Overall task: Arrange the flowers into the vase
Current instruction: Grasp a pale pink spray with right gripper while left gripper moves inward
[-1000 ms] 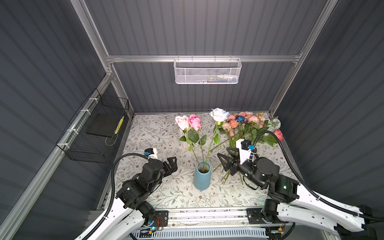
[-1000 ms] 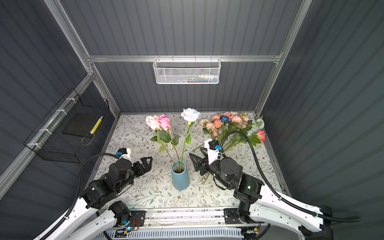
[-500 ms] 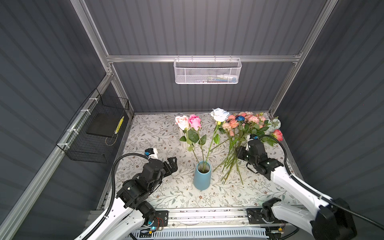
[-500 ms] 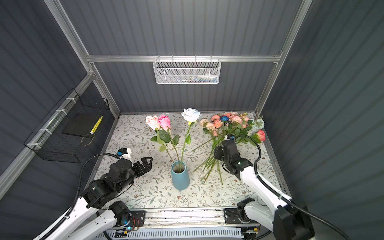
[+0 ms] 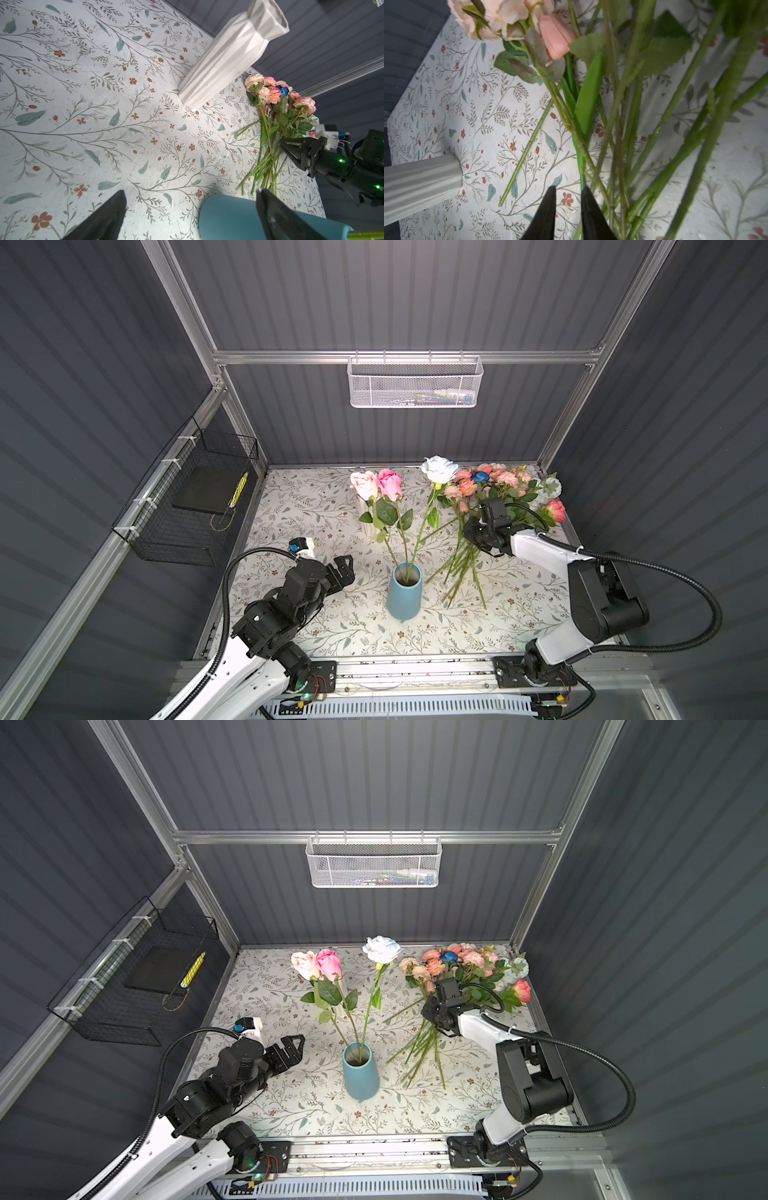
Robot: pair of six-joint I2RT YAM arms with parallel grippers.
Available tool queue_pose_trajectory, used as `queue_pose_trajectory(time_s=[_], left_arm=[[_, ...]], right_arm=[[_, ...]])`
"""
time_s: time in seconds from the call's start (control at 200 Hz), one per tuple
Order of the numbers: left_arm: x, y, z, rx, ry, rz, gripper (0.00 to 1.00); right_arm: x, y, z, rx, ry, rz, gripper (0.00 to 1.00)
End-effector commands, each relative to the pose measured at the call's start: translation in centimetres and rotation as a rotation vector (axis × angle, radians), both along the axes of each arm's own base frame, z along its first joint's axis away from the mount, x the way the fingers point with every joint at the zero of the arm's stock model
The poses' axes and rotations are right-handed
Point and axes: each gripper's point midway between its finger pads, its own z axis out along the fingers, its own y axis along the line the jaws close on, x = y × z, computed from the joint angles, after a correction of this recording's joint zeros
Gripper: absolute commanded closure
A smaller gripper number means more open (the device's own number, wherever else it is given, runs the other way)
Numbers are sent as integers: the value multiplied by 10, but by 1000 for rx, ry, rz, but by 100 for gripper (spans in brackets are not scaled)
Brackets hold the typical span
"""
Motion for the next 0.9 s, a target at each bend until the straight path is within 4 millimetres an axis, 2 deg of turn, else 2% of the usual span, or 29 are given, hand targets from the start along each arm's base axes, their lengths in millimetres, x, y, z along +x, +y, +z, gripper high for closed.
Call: queue_pose_trajectory(time_s=[0.0, 0.415, 0.555, 0.615, 0.715, 0.895], left_arm=[[-4, 4, -10, 26, 17, 3, 0], [-5, 7, -9, 31, 14, 5, 0], [-6, 7, -8, 28, 13, 4, 0], [-6, 7, -8, 28, 14, 3, 0], [-6, 5, -4, 19, 9, -5, 0], [-6, 4, 12, -2, -18, -15, 0]], right_arm=[[2, -9, -7, -26, 32, -60, 73], [17, -23, -26, -130, 85, -99, 73], [20, -21, -29, -132, 100, -87, 76], [20, -20, -30, -133, 103, -79, 80], [20, -20, -19, -125, 74, -68, 90], [17, -13, 25, -85, -83, -4, 99]])
